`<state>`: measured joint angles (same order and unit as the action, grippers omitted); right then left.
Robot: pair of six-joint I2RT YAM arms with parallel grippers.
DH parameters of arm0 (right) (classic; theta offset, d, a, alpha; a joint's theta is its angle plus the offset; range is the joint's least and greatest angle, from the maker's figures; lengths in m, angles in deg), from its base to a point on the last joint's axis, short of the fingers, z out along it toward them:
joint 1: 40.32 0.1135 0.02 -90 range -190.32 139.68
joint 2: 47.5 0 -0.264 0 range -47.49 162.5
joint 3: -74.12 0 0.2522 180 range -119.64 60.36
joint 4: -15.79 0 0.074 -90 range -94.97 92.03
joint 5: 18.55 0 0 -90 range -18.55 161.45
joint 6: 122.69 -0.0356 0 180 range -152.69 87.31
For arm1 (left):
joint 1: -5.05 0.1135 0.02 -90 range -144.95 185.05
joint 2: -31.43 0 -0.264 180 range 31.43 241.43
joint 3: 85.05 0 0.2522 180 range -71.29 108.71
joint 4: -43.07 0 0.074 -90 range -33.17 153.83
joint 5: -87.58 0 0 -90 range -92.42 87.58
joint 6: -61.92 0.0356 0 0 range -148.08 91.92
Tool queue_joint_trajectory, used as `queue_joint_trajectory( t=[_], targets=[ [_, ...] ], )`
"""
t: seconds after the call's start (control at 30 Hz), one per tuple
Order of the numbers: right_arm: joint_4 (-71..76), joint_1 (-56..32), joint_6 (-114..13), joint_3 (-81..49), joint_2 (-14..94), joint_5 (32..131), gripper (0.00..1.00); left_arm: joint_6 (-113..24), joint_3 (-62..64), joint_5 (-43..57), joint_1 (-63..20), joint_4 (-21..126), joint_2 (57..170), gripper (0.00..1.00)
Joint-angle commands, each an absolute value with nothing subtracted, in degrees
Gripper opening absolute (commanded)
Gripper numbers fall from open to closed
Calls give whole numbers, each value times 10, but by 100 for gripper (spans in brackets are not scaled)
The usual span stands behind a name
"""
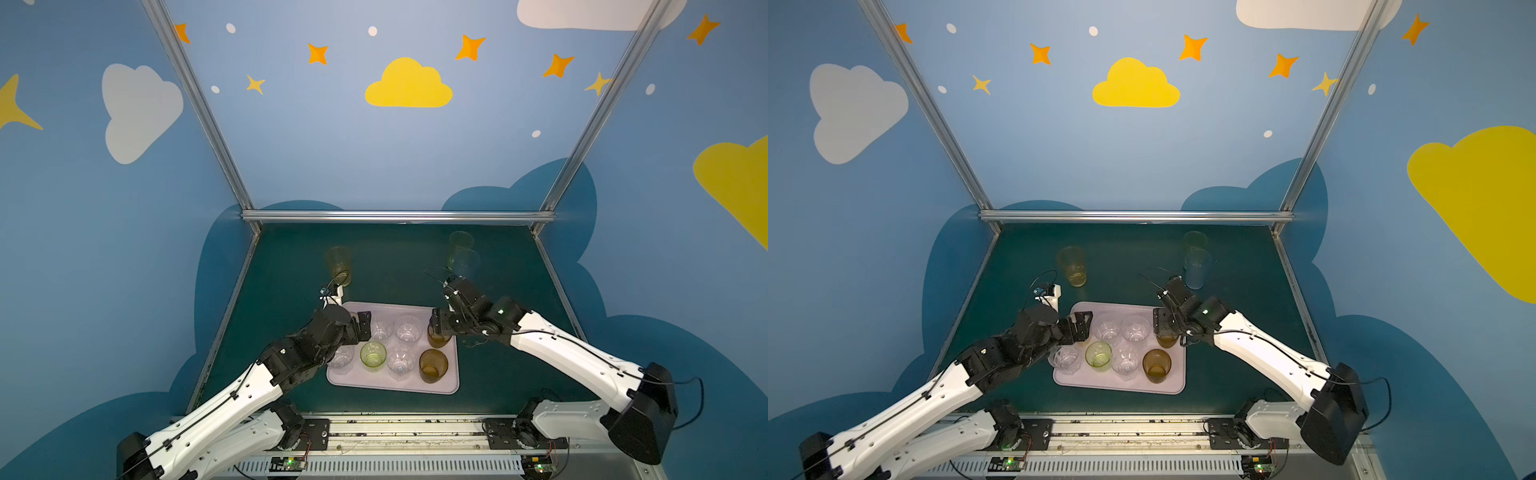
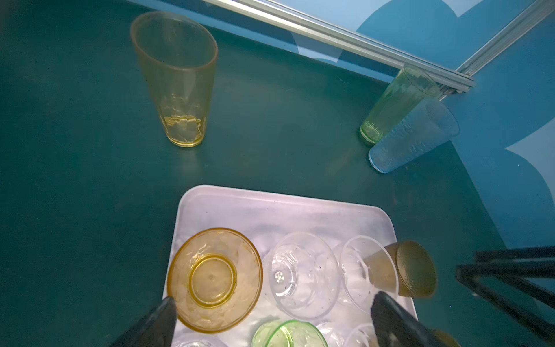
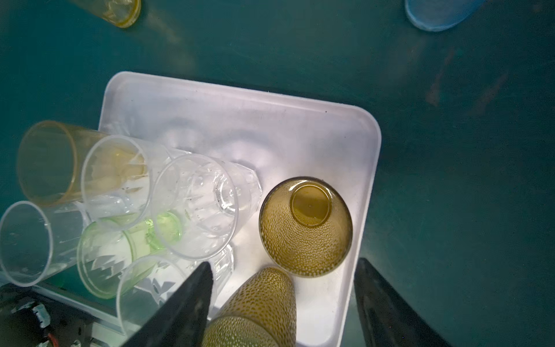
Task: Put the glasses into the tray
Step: 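Raise the right gripper while the left gripper reaches toward the tall amber glass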
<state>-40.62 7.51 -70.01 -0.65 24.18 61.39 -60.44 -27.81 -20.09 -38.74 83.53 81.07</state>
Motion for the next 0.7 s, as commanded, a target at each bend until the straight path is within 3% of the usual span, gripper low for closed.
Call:
queue_joint_trajectory(
  t=[0.0,0.17,0.37,0.67],
  targets=[
    [-453,78,-707,-41,204,585,75,-592,-243,-235,-365,821,836,100],
    [-454,77,-688,-78,154,605,83,-587,-215,-200,-290,784,886,100],
    [-468,73,-673,-136,125,595,84,-560,-158,-159,-211,743,975,100],
    [-460,50,-654,-176,118,638,84,-531,-55,-142,-175,724,1117,100]
  ],
)
